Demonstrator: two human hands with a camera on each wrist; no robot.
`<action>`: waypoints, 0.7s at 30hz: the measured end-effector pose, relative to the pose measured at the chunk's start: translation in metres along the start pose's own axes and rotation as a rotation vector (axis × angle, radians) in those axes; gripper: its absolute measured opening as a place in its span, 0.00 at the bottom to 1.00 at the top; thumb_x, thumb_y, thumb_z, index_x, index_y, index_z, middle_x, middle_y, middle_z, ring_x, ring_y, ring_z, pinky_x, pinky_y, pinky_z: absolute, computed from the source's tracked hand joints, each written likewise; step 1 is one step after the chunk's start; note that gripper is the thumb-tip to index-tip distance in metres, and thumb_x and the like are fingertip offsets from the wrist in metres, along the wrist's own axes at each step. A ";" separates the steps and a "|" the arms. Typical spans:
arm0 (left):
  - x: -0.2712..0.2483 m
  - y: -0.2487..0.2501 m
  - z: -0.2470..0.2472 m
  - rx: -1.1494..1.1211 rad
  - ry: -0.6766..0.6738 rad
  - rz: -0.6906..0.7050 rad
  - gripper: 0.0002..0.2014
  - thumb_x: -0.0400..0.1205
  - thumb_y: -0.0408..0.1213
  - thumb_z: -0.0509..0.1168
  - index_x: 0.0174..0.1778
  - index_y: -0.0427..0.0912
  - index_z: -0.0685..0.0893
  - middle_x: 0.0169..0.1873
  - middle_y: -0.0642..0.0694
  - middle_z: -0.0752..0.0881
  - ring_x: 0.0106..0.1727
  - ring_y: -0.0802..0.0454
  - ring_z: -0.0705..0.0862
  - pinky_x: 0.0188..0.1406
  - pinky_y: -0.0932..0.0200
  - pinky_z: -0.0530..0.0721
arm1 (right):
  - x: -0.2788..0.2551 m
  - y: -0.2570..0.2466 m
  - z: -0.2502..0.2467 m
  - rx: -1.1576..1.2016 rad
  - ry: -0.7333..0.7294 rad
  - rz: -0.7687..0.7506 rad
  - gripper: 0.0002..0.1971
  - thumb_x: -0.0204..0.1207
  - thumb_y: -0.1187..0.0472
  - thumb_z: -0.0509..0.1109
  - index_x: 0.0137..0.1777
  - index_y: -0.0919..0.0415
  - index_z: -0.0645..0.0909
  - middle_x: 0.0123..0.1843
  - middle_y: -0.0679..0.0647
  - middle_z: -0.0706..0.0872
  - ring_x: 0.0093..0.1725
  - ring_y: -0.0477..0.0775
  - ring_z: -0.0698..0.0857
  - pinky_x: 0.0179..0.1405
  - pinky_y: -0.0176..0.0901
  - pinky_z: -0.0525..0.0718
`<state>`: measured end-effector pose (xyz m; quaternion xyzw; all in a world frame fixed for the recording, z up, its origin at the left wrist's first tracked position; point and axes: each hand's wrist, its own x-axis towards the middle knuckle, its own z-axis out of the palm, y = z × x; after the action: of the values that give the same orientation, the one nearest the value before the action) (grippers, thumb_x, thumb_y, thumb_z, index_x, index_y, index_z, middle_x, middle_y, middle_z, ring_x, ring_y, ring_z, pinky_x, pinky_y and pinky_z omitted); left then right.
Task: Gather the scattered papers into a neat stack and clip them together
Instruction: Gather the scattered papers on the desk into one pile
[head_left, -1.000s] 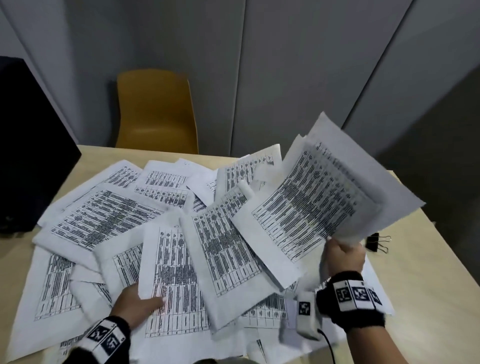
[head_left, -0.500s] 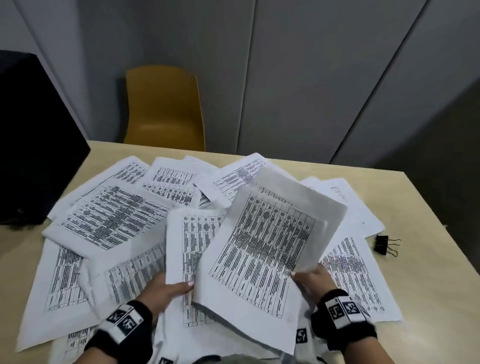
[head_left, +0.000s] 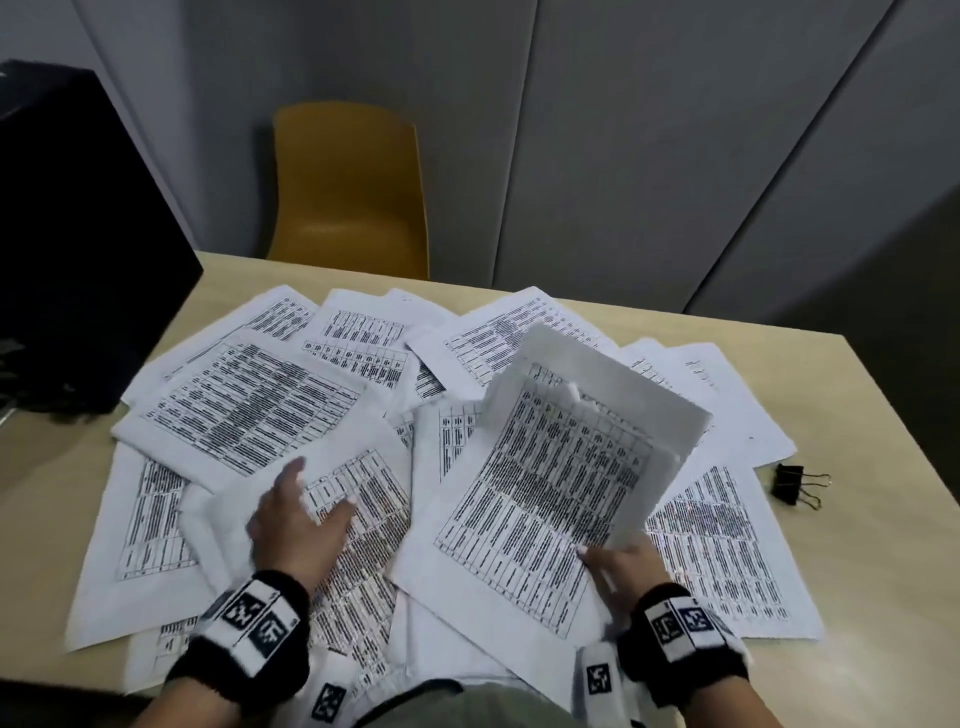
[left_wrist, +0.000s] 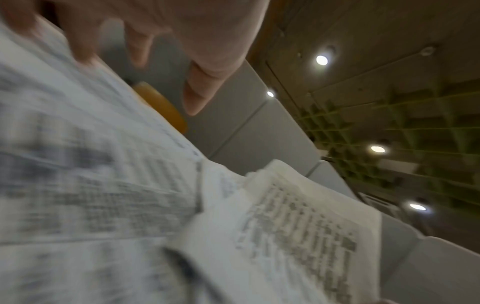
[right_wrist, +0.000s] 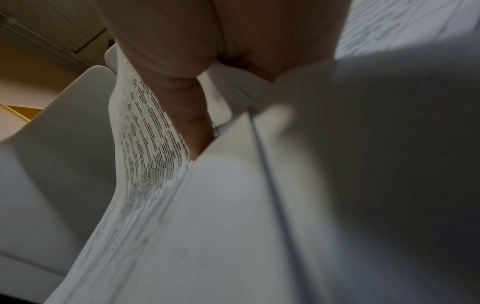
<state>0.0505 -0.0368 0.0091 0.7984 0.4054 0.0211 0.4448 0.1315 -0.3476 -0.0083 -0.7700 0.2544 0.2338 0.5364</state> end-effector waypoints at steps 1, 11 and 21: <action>0.002 -0.012 -0.008 0.133 0.059 -0.074 0.42 0.74 0.50 0.70 0.80 0.51 0.54 0.78 0.36 0.63 0.77 0.33 0.62 0.73 0.34 0.66 | 0.002 0.002 -0.001 0.036 -0.006 0.030 0.16 0.70 0.72 0.74 0.50 0.70 0.69 0.32 0.59 0.75 0.26 0.53 0.74 0.10 0.29 0.72; -0.009 -0.026 -0.012 -0.430 0.167 -0.157 0.41 0.76 0.34 0.70 0.80 0.53 0.52 0.76 0.35 0.68 0.65 0.40 0.75 0.70 0.37 0.71 | 0.002 0.006 -0.001 0.131 -0.140 0.088 0.16 0.67 0.68 0.75 0.35 0.63 0.67 0.29 0.57 0.72 0.28 0.53 0.72 0.30 0.41 0.72; -0.012 0.001 -0.001 -0.743 -0.386 -0.132 0.23 0.71 0.32 0.71 0.64 0.41 0.78 0.52 0.38 0.89 0.51 0.39 0.87 0.51 0.46 0.83 | -0.012 0.006 0.008 0.125 -0.234 0.010 0.12 0.73 0.66 0.72 0.35 0.65 0.70 0.22 0.53 0.74 0.14 0.47 0.75 0.15 0.32 0.75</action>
<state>0.0428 -0.0450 0.0145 0.5453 0.3298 -0.0124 0.7705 0.1177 -0.3405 -0.0067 -0.7014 0.2079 0.3082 0.6081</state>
